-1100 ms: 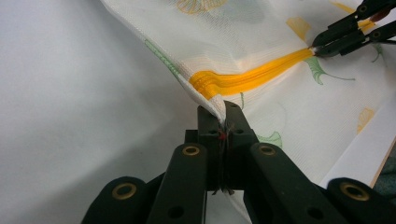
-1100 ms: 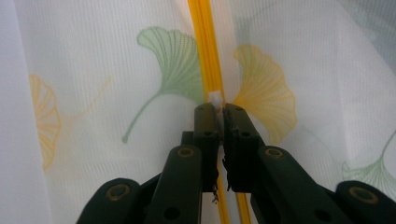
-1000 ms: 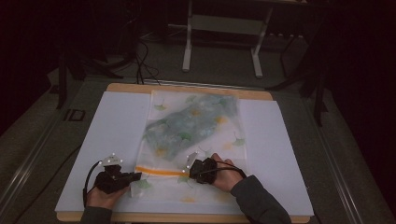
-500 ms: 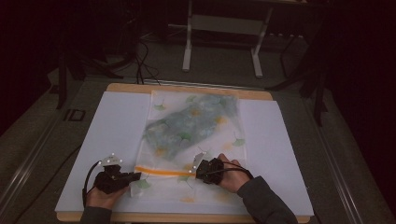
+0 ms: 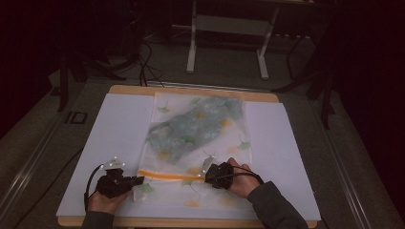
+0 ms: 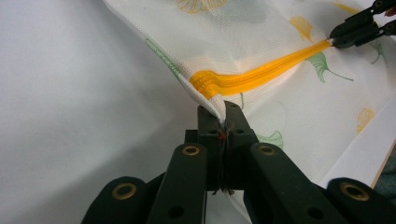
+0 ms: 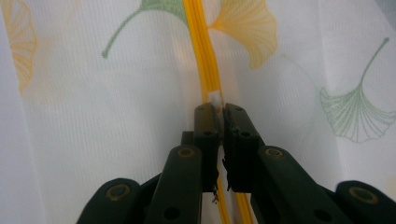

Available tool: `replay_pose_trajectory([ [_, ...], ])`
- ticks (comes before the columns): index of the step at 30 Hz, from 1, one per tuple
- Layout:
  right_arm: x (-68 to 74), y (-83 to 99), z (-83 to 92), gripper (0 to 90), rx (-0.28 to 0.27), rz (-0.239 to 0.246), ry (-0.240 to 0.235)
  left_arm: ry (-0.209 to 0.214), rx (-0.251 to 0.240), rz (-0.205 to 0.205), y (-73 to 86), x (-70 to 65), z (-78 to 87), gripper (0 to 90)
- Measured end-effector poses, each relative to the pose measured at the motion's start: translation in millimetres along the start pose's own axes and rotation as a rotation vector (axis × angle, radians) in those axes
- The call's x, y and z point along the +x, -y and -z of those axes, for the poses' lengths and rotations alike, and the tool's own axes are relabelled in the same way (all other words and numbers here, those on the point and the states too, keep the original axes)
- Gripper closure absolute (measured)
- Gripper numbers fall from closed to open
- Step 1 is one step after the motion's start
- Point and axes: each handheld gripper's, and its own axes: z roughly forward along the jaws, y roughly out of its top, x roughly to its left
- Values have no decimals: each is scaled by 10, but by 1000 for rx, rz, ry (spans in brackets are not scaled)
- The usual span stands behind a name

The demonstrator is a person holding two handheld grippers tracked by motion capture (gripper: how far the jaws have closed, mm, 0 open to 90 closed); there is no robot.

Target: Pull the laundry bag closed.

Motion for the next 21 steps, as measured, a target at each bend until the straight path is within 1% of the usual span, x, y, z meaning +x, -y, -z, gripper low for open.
replay_pose_trajectory([
  [11,-25,145,33,849,2,-20,10,3,0,1,4,0,-4,883],
  [16,-29,171,46,849,6,-16,15,2,-1,0,4,-1,-3,882],
  [21,-28,197,56,849,10,-23,16,3,-1,1,5,0,-4,883],
])
